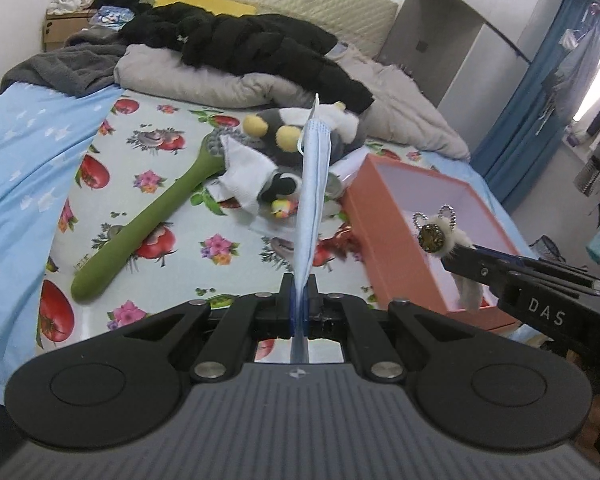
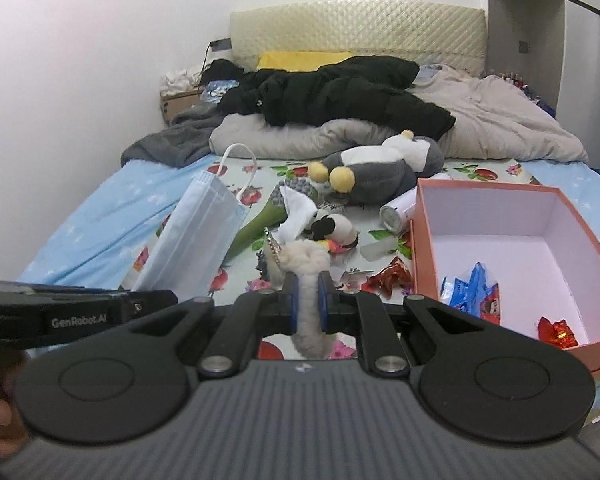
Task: Organize soft objects
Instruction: 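Lift the mask with the left tool while the right tool lifts the hair tie toward the box, then lower the mask and hair tie into the pink box and open both tools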
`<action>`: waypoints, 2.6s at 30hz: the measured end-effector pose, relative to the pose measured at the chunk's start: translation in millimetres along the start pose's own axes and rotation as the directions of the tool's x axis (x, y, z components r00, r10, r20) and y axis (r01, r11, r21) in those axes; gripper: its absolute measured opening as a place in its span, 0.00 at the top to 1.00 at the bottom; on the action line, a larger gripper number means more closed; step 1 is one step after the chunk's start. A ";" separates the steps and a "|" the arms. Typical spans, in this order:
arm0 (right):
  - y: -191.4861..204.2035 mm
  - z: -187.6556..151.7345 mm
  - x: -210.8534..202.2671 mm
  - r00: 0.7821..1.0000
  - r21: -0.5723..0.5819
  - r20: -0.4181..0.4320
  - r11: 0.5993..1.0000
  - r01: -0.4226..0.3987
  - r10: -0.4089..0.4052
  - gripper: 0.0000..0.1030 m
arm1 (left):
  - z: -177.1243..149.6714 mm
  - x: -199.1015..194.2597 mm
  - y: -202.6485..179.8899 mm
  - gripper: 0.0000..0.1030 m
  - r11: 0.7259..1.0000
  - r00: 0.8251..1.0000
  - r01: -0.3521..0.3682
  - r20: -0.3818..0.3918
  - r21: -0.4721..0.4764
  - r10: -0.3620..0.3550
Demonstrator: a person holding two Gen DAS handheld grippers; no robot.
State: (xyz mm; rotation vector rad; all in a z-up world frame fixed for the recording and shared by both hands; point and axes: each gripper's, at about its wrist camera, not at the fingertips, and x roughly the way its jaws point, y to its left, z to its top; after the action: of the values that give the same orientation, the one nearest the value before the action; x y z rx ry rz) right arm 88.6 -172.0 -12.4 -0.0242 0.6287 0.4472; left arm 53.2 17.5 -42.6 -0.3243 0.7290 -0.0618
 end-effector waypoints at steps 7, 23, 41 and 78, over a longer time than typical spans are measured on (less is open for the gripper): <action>-10.7 1.9 -17.6 0.999 0.025 0.022 0.999 0.026 -0.027 0.87 | 4.8 -3.9 -28.4 0.96 0.998 0.999 0.049 0.005 0.048 -0.049; -69.7 -4.0 -48.0 0.987 0.119 0.034 0.981 0.155 -0.160 0.87 | 17.1 18.1 -109.2 0.96 0.969 0.984 0.176 -0.034 0.174 -0.173; -145.7 -12.7 -18.9 0.965 0.217 -0.035 0.941 0.260 -0.259 0.87 | 37.5 117.2 -169.6 0.96 0.942 0.962 0.255 -0.156 0.220 -0.224; -292.3 -12.0 164.9 0.921 0.330 -0.310 0.882 0.337 -0.236 0.72 | 77.3 392.3 -218.5 0.77 0.946 0.905 0.241 -0.402 0.218 -0.138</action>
State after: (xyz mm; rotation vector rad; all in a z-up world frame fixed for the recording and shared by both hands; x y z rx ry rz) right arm 320.4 -372.8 -149.3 0.1923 0.9497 0.0227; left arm 409.7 -234.7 -173.1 -0.1259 1.0629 -0.4166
